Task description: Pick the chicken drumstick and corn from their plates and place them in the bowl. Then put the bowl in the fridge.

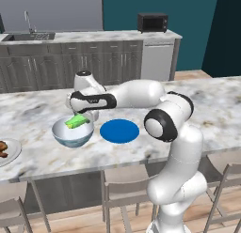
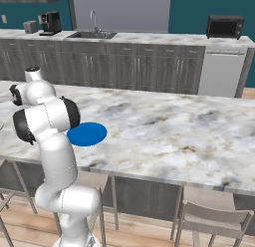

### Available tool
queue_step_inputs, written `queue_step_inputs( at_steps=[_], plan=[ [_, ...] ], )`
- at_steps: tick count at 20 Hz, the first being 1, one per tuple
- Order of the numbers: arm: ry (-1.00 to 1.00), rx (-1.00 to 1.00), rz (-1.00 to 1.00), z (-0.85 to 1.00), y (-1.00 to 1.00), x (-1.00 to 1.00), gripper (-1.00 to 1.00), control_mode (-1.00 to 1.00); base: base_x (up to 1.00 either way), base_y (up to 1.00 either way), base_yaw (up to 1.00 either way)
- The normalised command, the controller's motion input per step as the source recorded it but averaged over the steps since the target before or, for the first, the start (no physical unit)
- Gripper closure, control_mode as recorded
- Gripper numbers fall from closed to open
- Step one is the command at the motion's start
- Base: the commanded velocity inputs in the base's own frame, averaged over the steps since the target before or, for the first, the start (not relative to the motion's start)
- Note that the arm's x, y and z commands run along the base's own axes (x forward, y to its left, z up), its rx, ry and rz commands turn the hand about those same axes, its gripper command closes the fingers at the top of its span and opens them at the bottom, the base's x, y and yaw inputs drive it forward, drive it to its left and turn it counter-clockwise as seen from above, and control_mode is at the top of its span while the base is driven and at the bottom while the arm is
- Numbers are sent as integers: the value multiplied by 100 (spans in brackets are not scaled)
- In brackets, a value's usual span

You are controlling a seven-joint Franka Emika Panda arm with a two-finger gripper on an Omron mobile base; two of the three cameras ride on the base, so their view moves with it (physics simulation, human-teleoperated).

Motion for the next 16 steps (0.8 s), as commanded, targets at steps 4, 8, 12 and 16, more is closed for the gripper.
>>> queue_step_inputs(
  at_steps=[4,8,12,16],
  plan=[
    [0,4,0,-17,3,5,100,-100,0,0,0],
    [0,3,0,-21,6,3,100,-100,0,0,0],
    [0,1,0,-25,14,13,100,-100,0,0,0],
    [1,0,0,-29,19,16,100,-100,0,0,0]
  ],
)
